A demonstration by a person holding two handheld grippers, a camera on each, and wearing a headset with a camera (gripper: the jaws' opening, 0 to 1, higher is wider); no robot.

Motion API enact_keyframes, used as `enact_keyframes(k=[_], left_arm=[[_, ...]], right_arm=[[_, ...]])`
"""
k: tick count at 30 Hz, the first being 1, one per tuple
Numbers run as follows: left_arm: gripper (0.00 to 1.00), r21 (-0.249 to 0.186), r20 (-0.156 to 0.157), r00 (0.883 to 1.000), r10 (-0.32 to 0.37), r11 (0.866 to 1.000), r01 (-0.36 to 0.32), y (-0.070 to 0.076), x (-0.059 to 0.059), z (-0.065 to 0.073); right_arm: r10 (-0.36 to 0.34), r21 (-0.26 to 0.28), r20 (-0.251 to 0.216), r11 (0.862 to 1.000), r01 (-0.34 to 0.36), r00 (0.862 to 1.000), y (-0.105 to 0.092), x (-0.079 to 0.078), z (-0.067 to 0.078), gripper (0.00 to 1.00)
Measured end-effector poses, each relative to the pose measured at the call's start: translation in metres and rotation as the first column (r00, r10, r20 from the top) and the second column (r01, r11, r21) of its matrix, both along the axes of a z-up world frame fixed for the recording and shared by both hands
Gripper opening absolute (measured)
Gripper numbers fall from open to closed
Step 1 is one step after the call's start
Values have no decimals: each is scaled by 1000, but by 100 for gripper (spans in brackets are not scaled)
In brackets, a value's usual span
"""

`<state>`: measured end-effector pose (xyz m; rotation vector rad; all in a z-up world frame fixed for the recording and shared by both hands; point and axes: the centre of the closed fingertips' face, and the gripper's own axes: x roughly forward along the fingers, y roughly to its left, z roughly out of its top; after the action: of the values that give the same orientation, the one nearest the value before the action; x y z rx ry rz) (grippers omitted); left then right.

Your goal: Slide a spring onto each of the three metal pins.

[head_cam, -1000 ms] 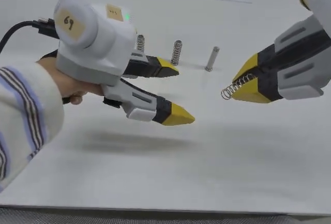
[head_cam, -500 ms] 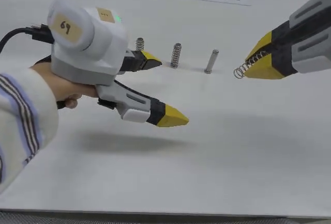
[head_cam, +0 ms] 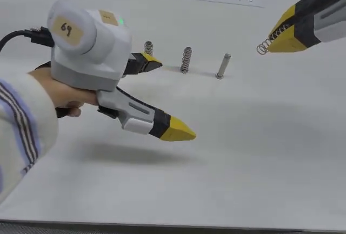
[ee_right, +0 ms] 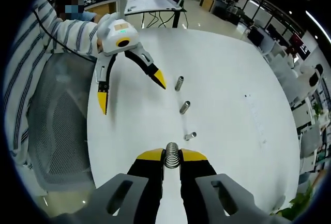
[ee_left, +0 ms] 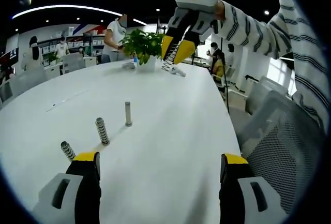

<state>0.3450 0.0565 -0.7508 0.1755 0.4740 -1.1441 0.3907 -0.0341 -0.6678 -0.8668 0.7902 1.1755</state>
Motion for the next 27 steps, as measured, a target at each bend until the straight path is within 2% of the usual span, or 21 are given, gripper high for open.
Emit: enact_keyframes(k=[6,12,16,21,27], left_arm=[[98,21,-13,1000,-11,1000,11,-1,-3,-6],[98,6,-16,1000,3,1000,-3,-4,-3,-4],[98,3,-20,1000,-5,1000,5,-8,-7,-4],[98,10,-26,1000,-9,1000,10,-10,-10,-6],[98,8,-20,1000,12,1000,-12,-8,-6,-4]], right_arm=[[21,-19,7,1000,-21,1000,4,13,2,8],[33,-34,4,999,-33,999,6,22,0,8],[48,-44,0,998,-48,999,10,28,-2,8],[67,-69,-6,995,-67,998,13,38,-9,8],[84,-84,-23,993,-85,996,17,46,-16,8]])
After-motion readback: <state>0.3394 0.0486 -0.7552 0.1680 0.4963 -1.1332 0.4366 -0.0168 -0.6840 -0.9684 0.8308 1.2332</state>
